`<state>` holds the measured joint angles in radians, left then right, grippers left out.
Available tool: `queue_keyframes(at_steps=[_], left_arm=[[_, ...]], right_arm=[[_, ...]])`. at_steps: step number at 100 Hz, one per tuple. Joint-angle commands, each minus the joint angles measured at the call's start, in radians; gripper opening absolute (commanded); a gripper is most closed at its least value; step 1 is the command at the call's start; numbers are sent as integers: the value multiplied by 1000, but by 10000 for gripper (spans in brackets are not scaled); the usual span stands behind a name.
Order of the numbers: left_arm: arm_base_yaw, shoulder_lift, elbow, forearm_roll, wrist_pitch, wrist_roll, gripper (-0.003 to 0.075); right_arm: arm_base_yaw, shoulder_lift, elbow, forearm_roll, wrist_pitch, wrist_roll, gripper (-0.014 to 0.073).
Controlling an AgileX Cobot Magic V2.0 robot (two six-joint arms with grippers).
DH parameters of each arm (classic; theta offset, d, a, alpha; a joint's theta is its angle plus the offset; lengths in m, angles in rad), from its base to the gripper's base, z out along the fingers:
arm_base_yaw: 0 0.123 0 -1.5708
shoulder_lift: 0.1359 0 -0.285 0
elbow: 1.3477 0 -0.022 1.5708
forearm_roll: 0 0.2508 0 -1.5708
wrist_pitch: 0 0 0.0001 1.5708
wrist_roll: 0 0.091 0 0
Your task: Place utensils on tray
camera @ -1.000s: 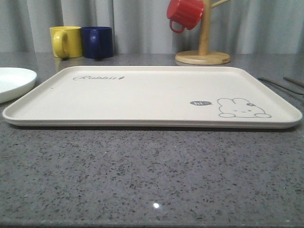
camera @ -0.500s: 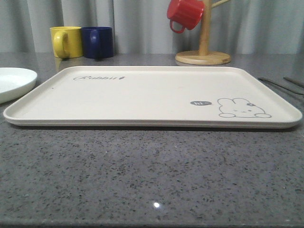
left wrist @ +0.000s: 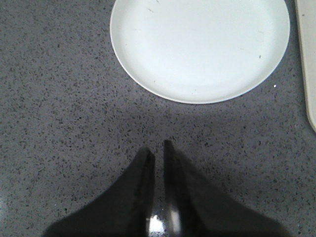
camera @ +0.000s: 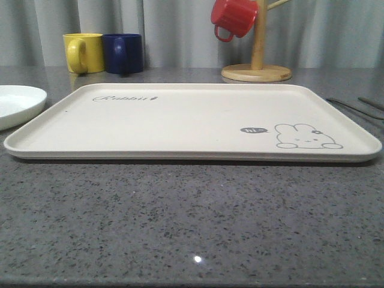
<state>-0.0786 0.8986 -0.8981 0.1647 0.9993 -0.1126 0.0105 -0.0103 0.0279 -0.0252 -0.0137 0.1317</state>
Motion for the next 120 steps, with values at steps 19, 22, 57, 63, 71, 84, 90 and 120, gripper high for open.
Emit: queue_keyframes(at_steps=[19,22,57,63,71,84,90,120], left_arm=[[3,8,-34,-36,-36,20,555],[3,10,-37,-36,-36,22,549],[31,263,-293,-65,56,96,524],[52,334,-357,-98,100,155,524],[92,419,-449,-134,132,180,524],[149,550,-573,-136,173,205,524],[175,600,-625,-136,204,228,524],[271,774,-685,-165,218,265,515]], right_arm=[[-6,-22,-18,-2,-84,-10,-69],[-6,-22,-18,-2,-84,-10,-69],[-6,-22,-18,-2,-84,-10,-69],[-6,-22,-18,-2,-84,-10,-69],[-6,-22,-18,-2,-84,-10,-69],[-6,-22,-18,-2,-84,-10,-69],[-6,-22,-18,-2,-84,-10,-69],[-6,-22,-18,-2,-84,-10,-69]])
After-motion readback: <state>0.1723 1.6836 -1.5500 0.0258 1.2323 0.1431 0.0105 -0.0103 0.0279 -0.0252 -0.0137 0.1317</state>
